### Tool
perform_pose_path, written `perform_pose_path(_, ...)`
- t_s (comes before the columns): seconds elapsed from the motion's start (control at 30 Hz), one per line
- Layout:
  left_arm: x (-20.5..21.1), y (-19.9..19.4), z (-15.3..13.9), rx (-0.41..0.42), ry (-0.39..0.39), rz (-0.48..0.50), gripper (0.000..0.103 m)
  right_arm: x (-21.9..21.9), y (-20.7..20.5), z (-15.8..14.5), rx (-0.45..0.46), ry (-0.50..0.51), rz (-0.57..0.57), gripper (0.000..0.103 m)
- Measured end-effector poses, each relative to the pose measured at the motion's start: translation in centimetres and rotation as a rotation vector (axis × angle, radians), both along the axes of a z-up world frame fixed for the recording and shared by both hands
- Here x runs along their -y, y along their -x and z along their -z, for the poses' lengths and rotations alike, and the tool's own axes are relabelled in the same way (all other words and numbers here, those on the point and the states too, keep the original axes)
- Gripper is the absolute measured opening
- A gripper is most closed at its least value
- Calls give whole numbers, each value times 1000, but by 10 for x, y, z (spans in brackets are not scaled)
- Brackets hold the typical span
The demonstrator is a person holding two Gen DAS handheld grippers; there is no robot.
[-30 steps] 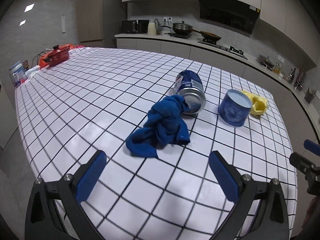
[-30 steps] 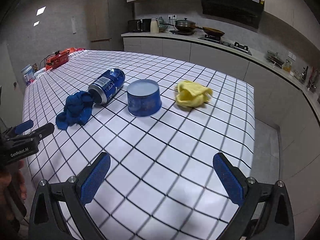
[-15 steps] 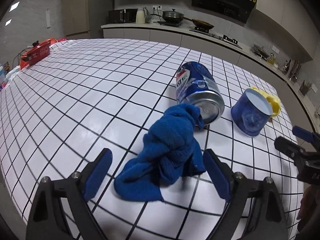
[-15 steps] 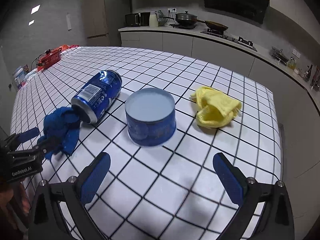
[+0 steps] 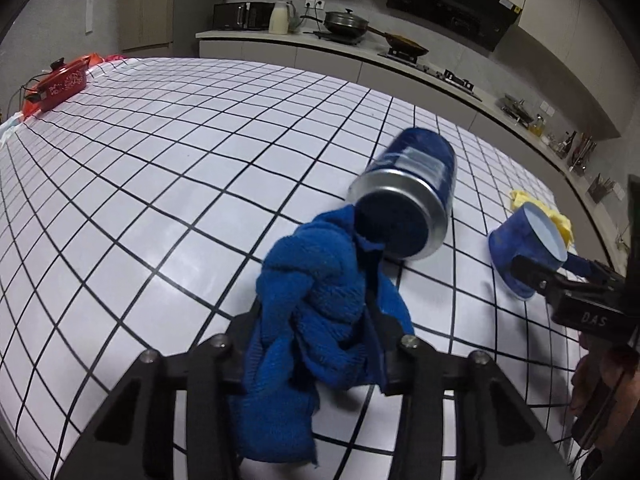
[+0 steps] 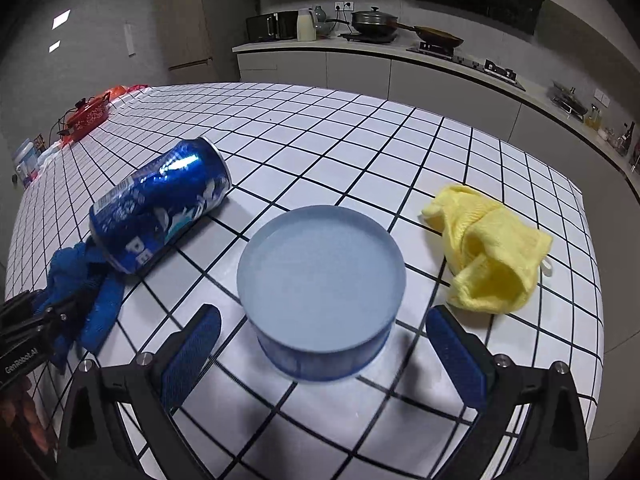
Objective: Collect trash
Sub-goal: 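Grasp the blue tin with the right tool while the left grasps the blue cloth, then carry tin and blue cloth over the black bin and open both tools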
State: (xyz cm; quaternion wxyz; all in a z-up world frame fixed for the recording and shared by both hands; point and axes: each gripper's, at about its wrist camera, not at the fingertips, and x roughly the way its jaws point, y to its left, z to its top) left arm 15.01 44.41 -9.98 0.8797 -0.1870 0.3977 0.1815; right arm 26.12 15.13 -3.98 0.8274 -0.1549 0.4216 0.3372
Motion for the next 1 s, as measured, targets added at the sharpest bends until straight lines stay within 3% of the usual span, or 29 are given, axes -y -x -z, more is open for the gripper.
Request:
perform_pose_path(0.13, 0, 6, -1, 18, -8, -3, 41, -3, -6, 2, -4, -9, 17, 100)
perform_pose_path(0.17, -1, 5, -1, 21, -5, -1, 39, -3, -7, 2, -11, -14, 18, 78)
perform_pose_path(0.33, 6, 9, -5, 32, -7, 3, 36, -1, -7, 2, -37, -30, 11, 78)
perform_pose_path(0.57, 24, 22, -15, 40, -17, 13, 35, 19, 12, -19, -2, -53, 0, 78)
perform_pose_path(1.0, 104, 29, -44, 89, -32, 94, 35, 116, 47, -57, 39, -94, 28, 78)
